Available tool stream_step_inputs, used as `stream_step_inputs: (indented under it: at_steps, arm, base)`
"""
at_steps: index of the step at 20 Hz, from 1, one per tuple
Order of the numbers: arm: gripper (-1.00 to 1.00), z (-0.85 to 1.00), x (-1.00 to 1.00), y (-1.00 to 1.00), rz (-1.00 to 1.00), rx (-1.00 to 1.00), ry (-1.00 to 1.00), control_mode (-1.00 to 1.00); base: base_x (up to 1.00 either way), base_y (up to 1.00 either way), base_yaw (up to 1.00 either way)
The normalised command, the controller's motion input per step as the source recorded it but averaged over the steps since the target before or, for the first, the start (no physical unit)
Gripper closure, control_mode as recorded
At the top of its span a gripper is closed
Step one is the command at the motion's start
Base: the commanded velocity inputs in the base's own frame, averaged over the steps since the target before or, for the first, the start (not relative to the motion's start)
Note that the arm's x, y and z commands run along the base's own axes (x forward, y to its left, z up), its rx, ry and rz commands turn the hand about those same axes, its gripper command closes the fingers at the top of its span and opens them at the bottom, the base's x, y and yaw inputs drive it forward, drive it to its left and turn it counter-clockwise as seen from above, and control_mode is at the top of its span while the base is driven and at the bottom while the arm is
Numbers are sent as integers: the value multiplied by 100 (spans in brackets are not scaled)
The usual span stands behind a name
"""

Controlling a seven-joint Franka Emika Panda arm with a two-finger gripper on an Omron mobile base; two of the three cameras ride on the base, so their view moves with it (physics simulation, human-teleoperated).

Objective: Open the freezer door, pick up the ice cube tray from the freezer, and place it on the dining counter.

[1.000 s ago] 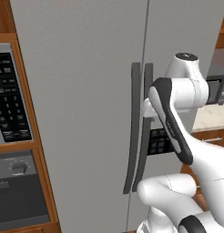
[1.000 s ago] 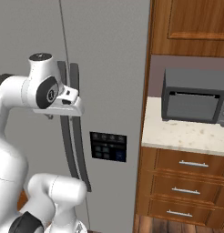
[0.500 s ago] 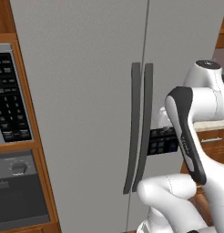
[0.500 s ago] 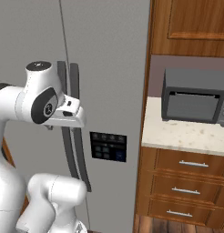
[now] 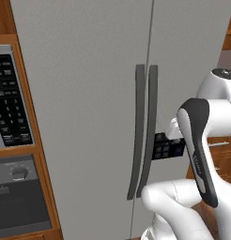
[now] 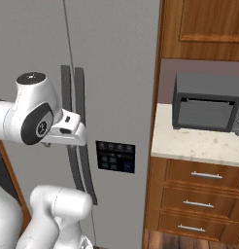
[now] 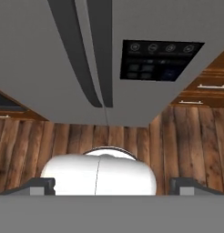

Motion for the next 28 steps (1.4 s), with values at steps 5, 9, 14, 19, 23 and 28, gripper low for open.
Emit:
stream_step_inputs:
  at_steps: [5,9,14,19,23,28]
  arm:
    - [-100,-1,-9,1,-4,0,0,-100]
    - [-100,-8,-1,13,0,0,0,-100]
    - [-100,0,0,0,0,0,0,100]
    - [-100,0,0,0,0,0,0,100]
    - [-100,0,0,0,0,0,0,100]
    - [-100,0,0,0,0,0,0,100]
  base:
    - [0,0,0]
    - [0,0,0]
    - [-8,43,0]
    - [0,46,0]
    - [0,32,0]
    - [1,48,0]
